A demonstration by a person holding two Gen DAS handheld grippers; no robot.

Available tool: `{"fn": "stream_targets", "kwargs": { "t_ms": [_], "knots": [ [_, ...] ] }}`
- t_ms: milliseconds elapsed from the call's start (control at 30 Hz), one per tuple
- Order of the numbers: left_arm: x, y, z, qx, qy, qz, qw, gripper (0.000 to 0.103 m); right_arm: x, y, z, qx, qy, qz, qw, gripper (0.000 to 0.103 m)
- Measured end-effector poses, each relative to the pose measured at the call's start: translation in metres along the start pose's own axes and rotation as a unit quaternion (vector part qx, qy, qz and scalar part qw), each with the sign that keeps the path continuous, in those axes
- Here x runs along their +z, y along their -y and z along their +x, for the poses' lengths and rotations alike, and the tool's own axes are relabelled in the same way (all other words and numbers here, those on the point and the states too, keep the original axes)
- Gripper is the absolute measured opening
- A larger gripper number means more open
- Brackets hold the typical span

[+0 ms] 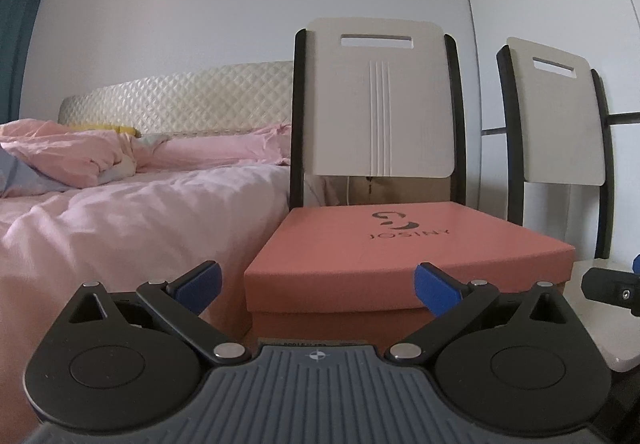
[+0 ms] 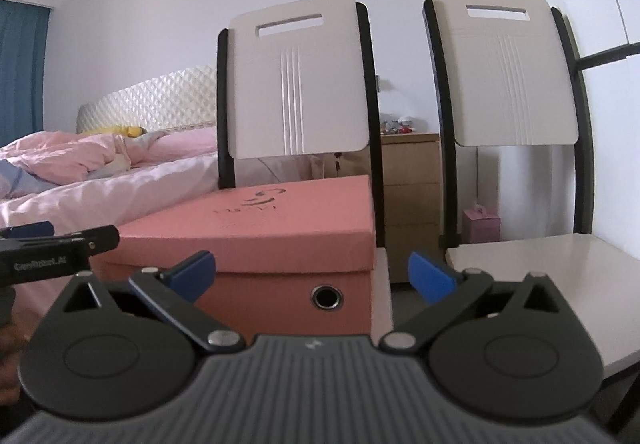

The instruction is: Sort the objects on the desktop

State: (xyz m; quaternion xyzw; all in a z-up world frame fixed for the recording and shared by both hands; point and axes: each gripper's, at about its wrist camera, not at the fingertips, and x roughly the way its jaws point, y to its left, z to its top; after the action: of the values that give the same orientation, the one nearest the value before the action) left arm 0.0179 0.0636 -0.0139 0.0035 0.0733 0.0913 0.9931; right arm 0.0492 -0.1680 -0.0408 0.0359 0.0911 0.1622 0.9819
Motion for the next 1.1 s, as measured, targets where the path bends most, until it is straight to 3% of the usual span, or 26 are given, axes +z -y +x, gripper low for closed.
{"fn": "stream_targets", "kwargs": {
  "t_ms": [1100],
  "knots": [
    [-0.0011,0.0004,0.0003,0.007,-0.003,0.004,1.0000,0.103,-0.0085,-0.0039,0.0051,-0.012,-0.015,-0.012,1.000,0.103]
  ]
}}
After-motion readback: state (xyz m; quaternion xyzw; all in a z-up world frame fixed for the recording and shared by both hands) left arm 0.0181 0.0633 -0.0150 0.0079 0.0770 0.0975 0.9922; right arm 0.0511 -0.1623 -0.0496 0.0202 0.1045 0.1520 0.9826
